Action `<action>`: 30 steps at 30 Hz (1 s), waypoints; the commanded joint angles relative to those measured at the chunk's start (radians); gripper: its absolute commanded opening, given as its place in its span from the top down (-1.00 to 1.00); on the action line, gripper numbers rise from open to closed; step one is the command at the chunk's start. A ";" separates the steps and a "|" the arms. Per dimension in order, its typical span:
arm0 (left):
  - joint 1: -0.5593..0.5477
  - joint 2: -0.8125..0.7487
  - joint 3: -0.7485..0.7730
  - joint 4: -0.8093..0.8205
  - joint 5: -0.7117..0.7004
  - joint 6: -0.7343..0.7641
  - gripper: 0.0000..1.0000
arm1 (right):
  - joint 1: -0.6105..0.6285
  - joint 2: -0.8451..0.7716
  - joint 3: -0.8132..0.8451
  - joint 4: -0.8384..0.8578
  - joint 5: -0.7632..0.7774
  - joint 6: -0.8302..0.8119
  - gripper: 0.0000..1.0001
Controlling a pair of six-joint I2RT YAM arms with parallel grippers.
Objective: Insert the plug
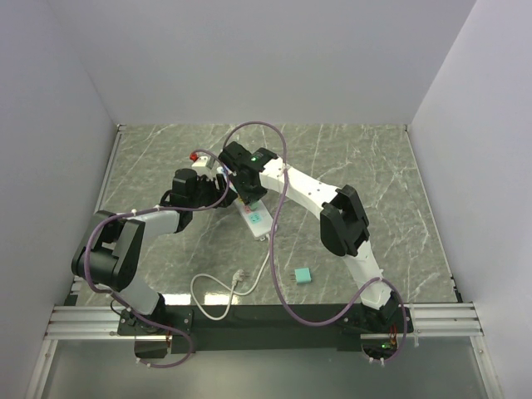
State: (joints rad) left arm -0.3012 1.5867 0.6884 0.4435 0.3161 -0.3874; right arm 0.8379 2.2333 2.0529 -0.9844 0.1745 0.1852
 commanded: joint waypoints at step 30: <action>-0.001 0.006 0.026 0.046 -0.018 -0.002 -0.28 | 0.029 0.057 -0.224 0.161 -0.069 0.017 1.00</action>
State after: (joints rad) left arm -0.3004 1.5990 0.6884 0.4496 0.3111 -0.3885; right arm 0.8402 2.1960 1.9163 -0.8181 0.1703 0.1856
